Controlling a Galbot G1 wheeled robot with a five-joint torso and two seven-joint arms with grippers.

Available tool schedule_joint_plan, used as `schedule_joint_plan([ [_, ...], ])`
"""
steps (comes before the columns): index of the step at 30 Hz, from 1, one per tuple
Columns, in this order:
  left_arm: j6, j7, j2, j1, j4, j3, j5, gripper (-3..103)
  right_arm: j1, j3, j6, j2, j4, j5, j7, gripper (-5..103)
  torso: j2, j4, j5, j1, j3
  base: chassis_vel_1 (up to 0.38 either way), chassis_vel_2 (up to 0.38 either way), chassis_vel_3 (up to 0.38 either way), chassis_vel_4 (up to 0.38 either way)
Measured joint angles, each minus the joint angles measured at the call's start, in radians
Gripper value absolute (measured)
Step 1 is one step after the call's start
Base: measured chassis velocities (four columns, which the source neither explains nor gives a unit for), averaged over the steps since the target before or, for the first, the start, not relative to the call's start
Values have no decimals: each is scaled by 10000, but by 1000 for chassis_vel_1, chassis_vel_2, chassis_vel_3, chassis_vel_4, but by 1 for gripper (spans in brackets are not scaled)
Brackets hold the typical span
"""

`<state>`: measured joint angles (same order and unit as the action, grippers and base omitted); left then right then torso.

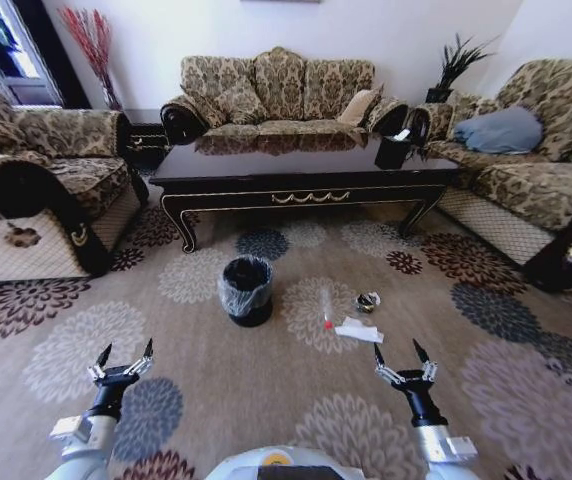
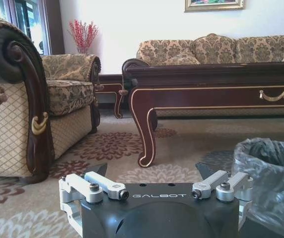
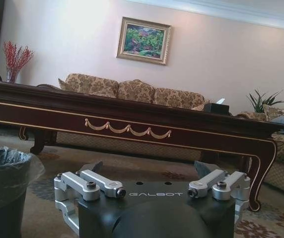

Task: Move to the front of the table and pick up the trash from the floor, then place it into the trash bin.

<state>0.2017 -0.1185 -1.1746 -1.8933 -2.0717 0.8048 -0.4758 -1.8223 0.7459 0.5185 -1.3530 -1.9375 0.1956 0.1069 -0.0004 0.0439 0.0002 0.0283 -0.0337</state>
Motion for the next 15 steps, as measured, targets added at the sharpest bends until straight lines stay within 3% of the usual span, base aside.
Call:
schedule_joint_plan([
  [15,84,2,-18,103,154,-51,122,100,71,-36,-55,-86,45,-359,-433,100,1,1,-2,2,-3,-225,232,220,-231],
])
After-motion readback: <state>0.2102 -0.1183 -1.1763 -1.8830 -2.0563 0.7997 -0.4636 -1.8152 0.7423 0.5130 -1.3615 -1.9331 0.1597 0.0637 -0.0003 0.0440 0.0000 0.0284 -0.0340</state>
